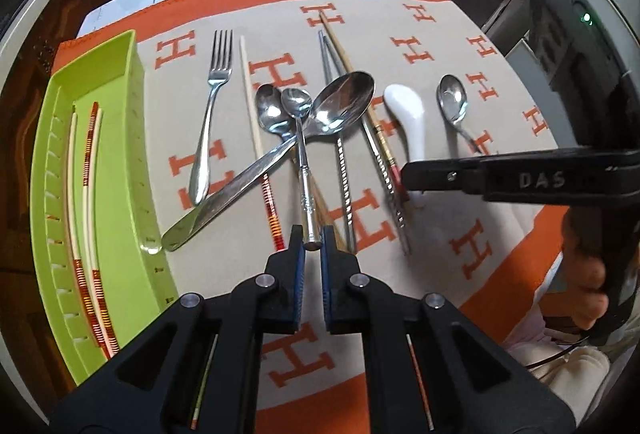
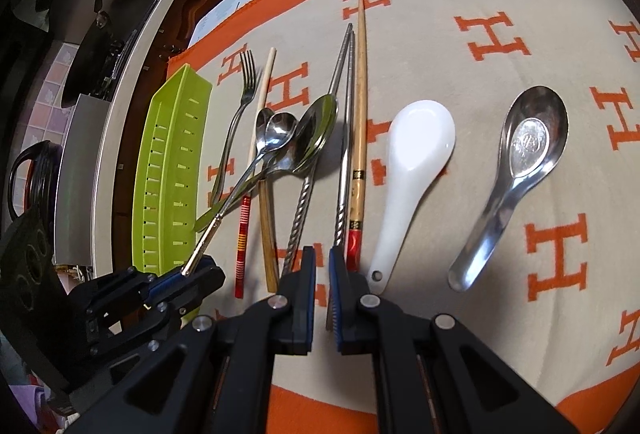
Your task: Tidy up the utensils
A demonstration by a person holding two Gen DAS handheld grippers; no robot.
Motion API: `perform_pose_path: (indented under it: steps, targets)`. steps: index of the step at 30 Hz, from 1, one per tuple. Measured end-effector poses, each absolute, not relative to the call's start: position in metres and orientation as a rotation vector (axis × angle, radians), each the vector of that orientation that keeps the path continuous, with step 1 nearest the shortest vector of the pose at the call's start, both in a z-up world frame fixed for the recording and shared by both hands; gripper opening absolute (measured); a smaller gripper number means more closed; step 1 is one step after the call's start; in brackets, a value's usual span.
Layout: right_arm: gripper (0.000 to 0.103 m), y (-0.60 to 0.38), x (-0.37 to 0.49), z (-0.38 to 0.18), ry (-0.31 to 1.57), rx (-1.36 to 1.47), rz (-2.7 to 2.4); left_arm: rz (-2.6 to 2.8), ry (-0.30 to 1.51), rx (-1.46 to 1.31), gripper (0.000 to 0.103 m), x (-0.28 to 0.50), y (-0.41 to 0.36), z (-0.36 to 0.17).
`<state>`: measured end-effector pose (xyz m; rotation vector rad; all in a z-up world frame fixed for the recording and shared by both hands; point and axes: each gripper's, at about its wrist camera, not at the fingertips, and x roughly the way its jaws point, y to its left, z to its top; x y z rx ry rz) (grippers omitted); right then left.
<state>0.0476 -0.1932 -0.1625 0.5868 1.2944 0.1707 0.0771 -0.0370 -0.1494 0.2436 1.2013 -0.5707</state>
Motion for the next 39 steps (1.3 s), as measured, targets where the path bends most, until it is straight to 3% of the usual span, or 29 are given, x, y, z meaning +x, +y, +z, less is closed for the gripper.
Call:
perform_pose_path:
  steps: [6, 8, 10, 11, 39]
  targets:
    - [0.007, -0.187, 0.058, -0.175, 1.308, 0.757, 0.263, -0.579, 1.193, 0.248, 0.005, 0.066, -0.032, -0.156]
    - [0.013, -0.184, 0.066, -0.181, 1.311, 0.823, 0.285, -0.580, 1.199, 0.240, 0.005, 0.063, -0.032, -0.158]
    - [0.030, -0.178, 0.071, -0.183, 1.309, 0.852, 0.302, -0.587, 1.201, 0.233, 0.005, 0.060, -0.032, -0.159]
    - [0.030, -0.174, 0.073, -0.183, 1.306, 0.855, 0.306, -0.591, 1.202, 0.232, 0.005, 0.058, -0.032, -0.159]
    - [0.025, -0.160, 0.069, -0.177, 1.310, 0.740, 0.254, -0.590, 1.275, 0.196, 0.005, 0.051, -0.019, -0.175]
